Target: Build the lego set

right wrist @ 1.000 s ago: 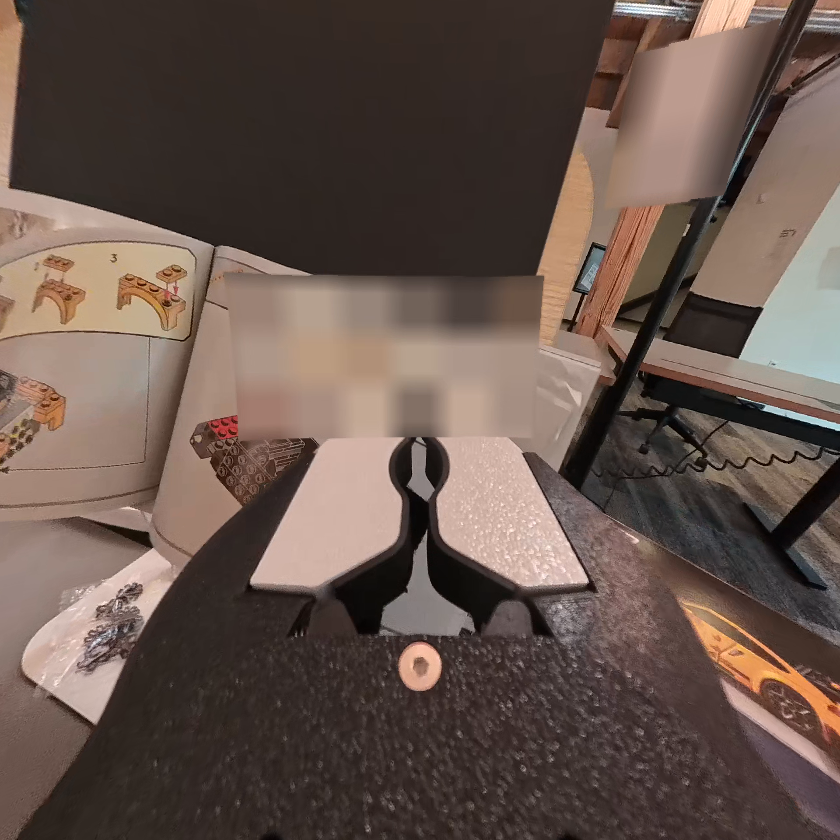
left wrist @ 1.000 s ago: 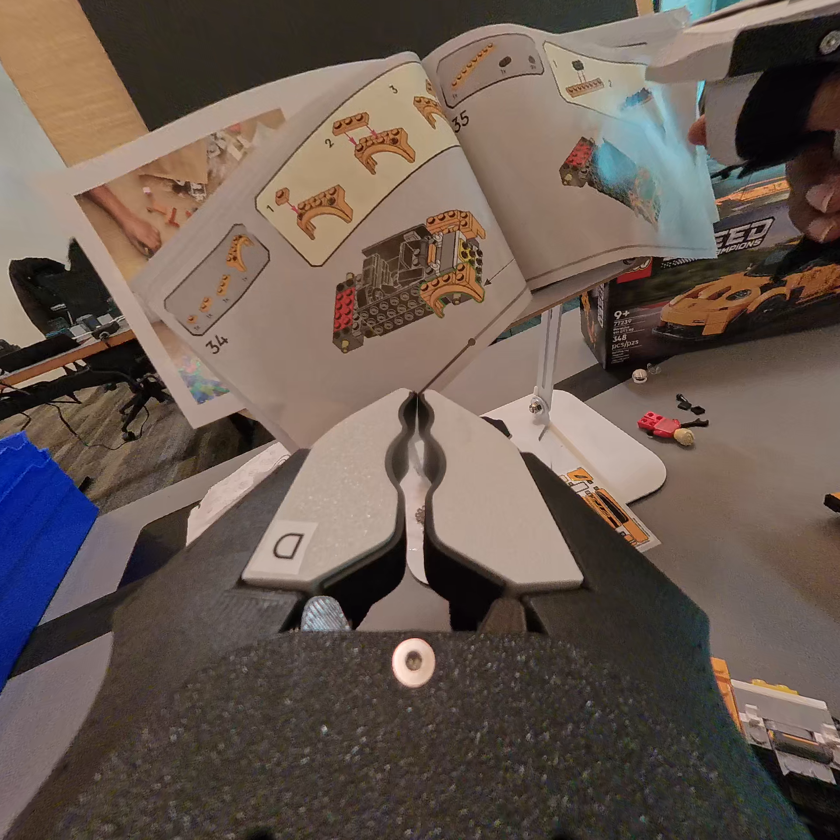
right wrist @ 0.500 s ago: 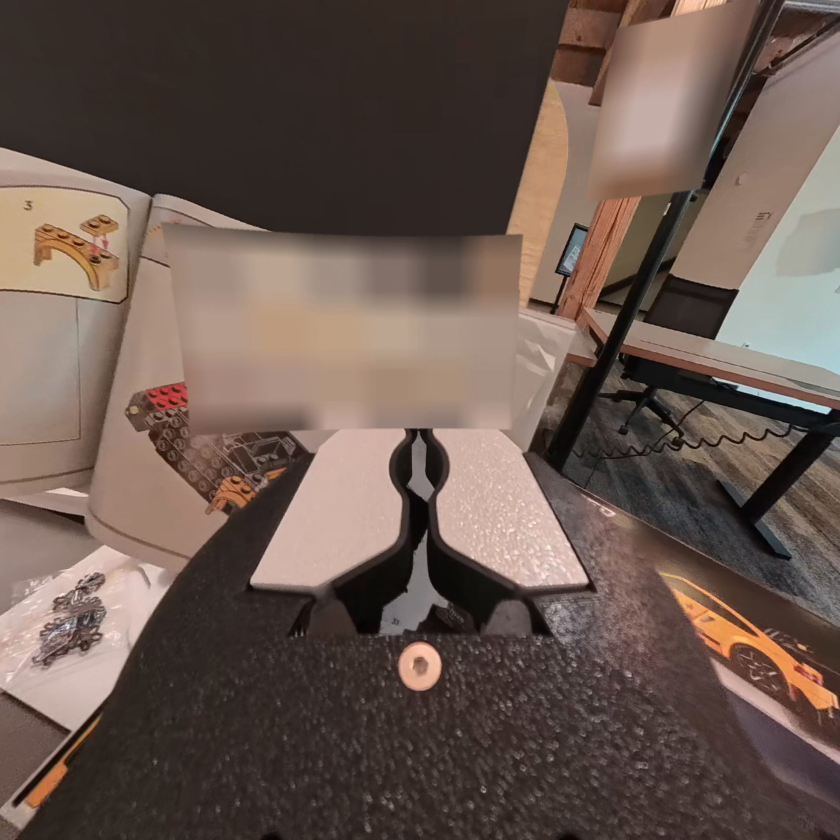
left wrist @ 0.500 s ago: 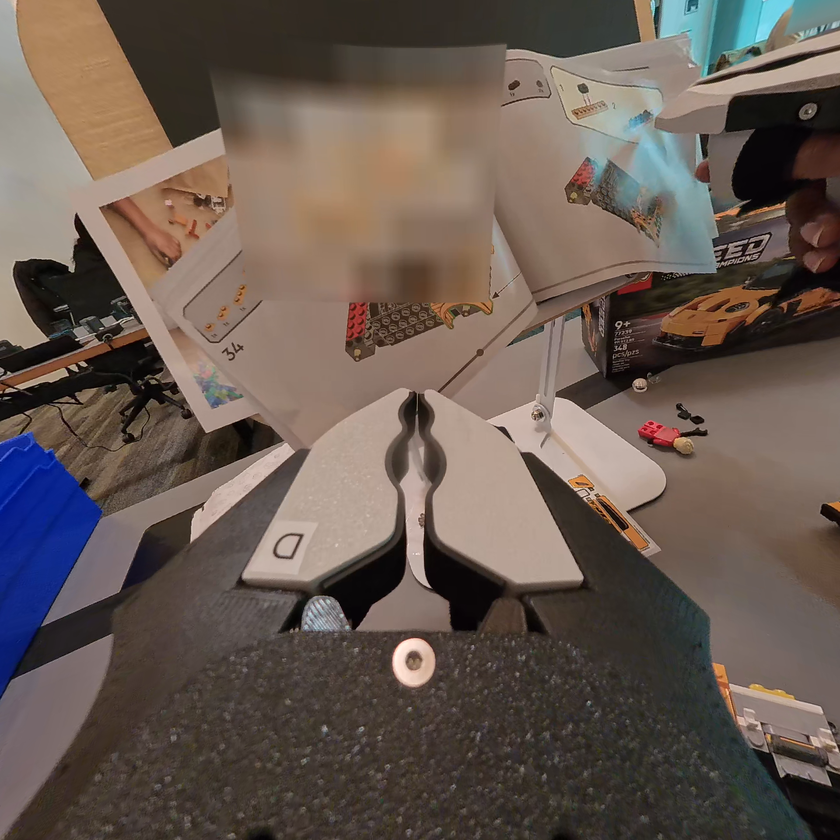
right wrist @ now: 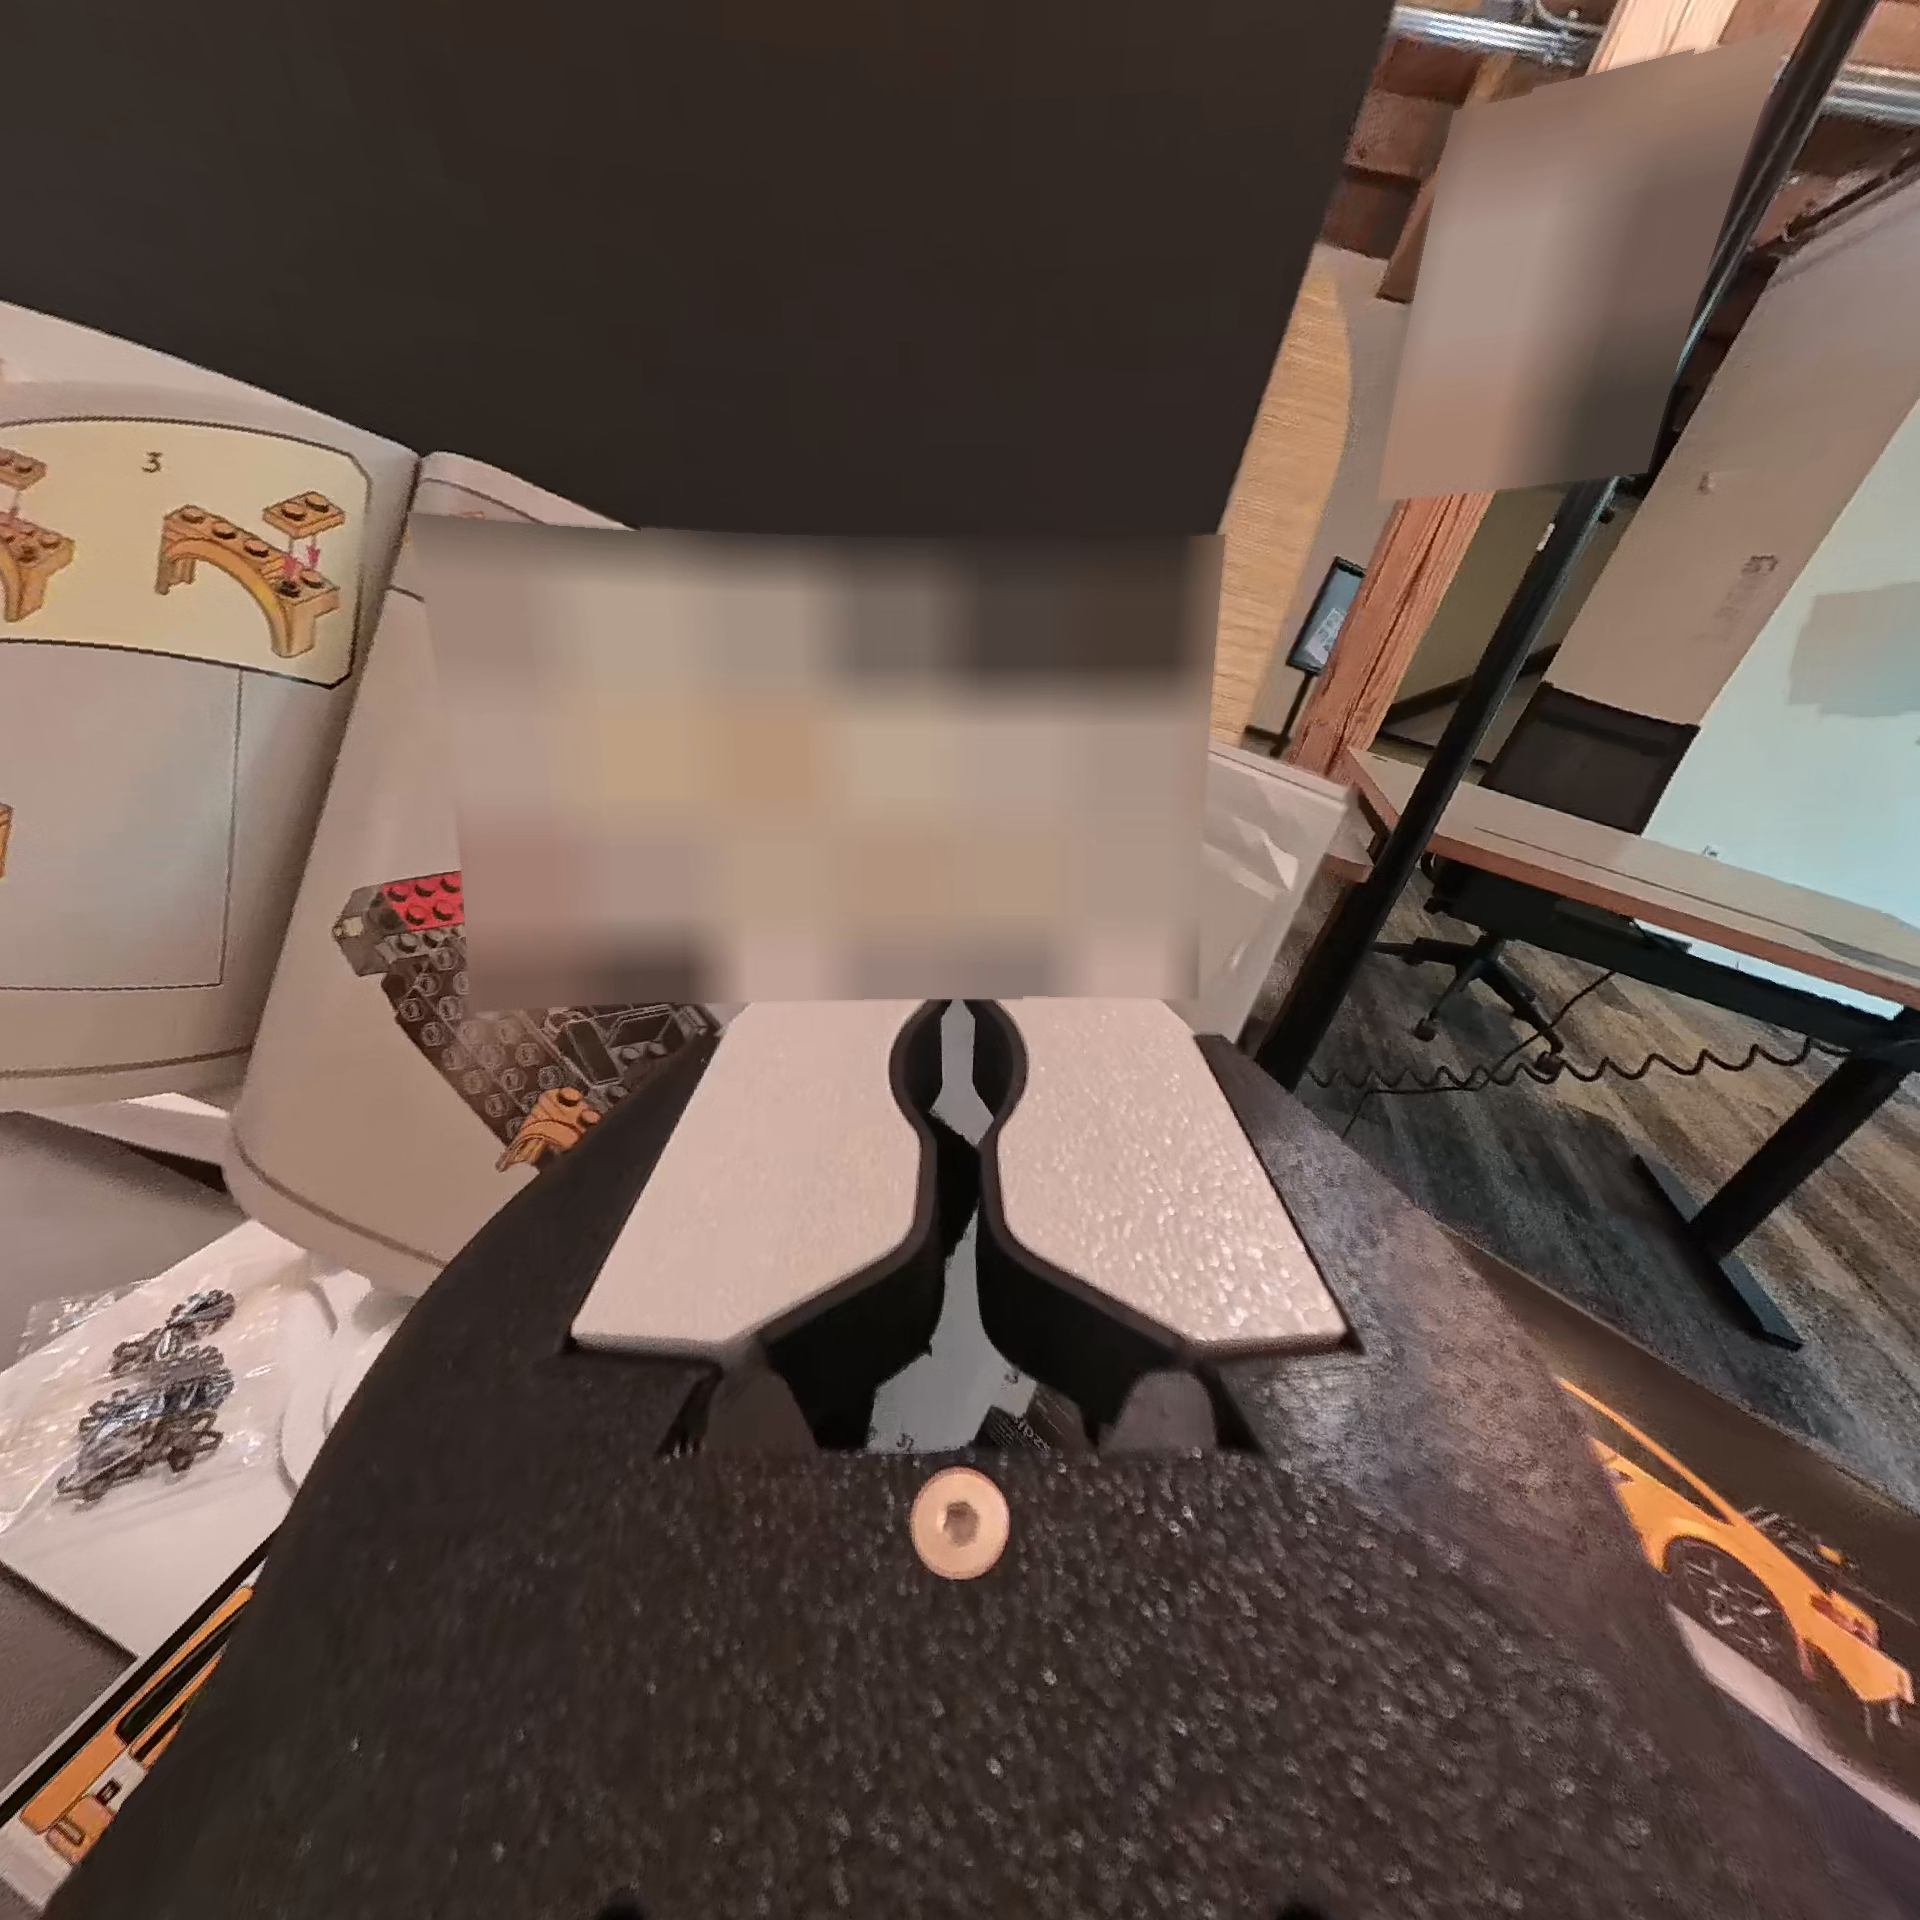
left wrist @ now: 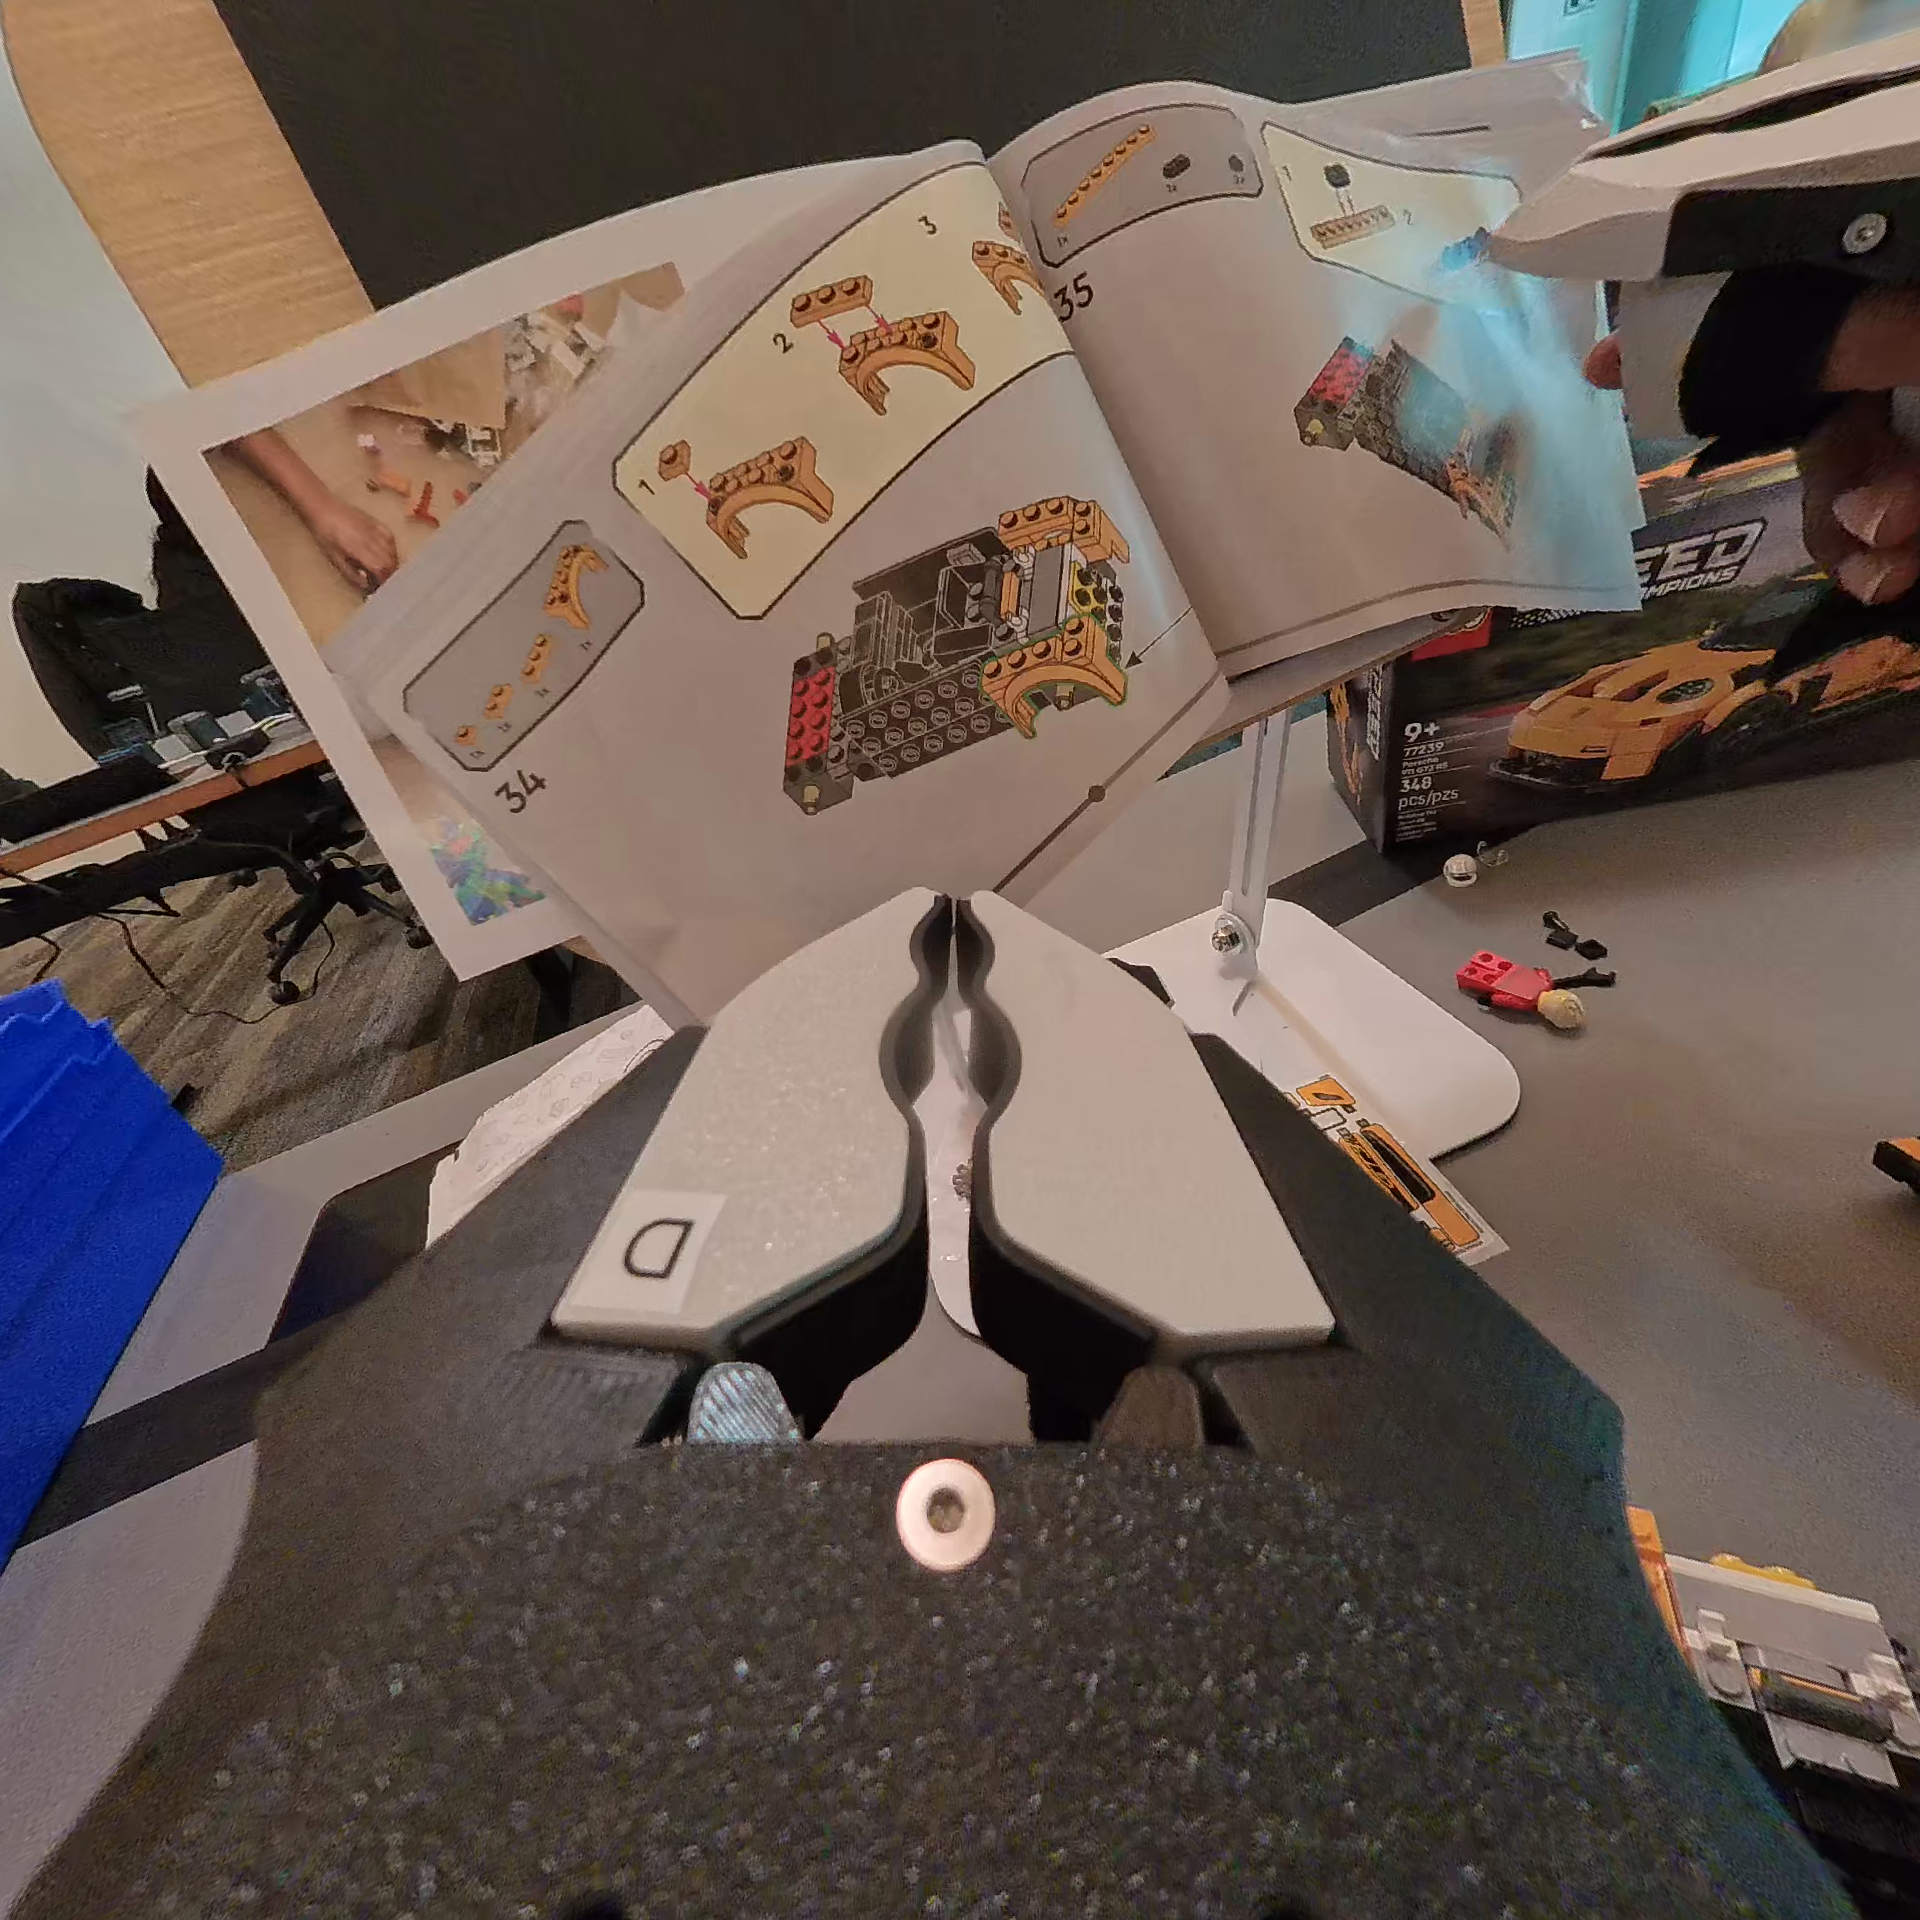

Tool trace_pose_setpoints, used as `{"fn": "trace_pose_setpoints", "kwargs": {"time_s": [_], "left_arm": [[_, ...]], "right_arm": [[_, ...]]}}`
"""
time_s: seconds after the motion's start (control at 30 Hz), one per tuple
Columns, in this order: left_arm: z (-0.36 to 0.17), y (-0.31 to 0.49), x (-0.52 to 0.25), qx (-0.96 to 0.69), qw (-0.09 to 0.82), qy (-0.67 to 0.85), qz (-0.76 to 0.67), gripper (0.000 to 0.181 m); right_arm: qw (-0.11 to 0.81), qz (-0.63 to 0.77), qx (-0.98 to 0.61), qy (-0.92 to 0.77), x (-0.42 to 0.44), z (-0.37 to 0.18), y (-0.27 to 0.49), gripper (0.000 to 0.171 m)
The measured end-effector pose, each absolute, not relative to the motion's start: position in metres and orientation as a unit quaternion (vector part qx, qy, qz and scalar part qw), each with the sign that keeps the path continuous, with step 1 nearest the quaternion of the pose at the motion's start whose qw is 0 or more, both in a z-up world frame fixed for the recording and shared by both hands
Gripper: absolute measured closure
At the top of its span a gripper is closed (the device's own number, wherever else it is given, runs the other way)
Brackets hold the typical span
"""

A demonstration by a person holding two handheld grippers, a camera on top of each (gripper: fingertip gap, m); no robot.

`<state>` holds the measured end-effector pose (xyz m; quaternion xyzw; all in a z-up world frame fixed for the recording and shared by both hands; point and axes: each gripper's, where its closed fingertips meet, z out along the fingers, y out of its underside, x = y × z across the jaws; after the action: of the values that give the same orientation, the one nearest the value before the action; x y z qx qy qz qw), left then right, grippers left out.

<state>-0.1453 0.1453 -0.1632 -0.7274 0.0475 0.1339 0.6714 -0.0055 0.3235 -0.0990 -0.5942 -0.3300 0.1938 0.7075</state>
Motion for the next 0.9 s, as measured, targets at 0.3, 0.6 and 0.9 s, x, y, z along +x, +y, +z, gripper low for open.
{"fn": "trace_pose_setpoints", "kwargs": {"time_s": [0.3,0.6,0.9], "left_arm": [[-0.162,0.145,-0.146,-0.726,0.672,0.047,0.134,0.181],[-0.160,0.145,-0.144,-0.725,0.675,0.046,0.130,0.181],[-0.133,0.133,-0.146,-0.702,0.700,0.040,0.124,0.181]], "right_arm": [[0.706,0.197,-0.587,-0.343,-0.013,-0.096,0.318,0.171],[0.683,0.203,-0.602,-0.362,-0.016,-0.143,0.283,0.171],[0.647,0.268,-0.553,-0.452,-0.017,-0.138,0.185,0.163]]}}
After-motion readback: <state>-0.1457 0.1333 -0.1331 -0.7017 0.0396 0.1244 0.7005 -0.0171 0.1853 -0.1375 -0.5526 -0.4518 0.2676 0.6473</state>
